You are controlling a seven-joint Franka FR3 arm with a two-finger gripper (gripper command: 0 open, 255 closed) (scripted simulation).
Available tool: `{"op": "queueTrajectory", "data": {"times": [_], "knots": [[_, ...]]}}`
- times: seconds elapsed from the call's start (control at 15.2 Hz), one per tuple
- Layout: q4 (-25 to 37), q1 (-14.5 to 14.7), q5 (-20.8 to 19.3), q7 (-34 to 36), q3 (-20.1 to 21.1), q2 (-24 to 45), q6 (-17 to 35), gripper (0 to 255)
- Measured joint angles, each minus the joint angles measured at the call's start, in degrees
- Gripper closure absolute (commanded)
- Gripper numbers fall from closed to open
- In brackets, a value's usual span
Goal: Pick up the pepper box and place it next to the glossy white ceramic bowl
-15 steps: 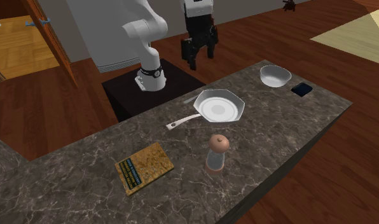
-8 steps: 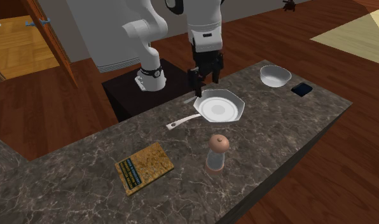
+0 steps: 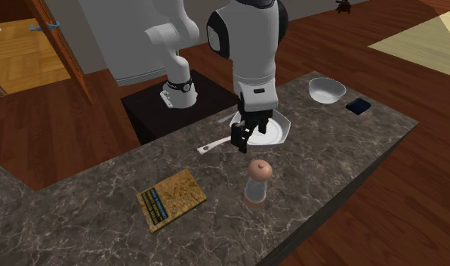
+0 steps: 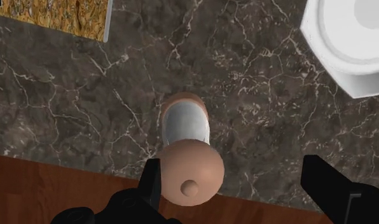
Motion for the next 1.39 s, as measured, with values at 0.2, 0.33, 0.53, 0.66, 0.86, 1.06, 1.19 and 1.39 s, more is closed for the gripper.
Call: {"op": "queueTrajectory", "data": {"times": [0.2, 0.33, 0.53, 0.66, 0.86, 1.06, 1.19, 1.39], "knots": [[5.8, -1.0, 1.0, -1.9, -0.2, 6.9, 0.6, 0], [6.3, -1.2, 1.2, -2.2, -0.1, 8.3, 1.5, 0], [6.1, -1.2, 1.5, -2.3, 0.1, 9.7, 3.1, 0], [6.1, -1.3, 1.8, -2.6, 0.2, 11.0, 4.3, 0], [5.7, -1.3, 2.0, -2.7, 0.3, 11.5, 5.2, 0], [5.7, -1.3, 2.0, -2.7, 0.3, 11.5, 5.3, 0], [5.7, -1.3, 2.0, -2.7, 0.3, 11.5, 5.3, 255], [5.7, -1.3, 2.0, -2.7, 0.3, 11.5, 5.3, 255]]}}
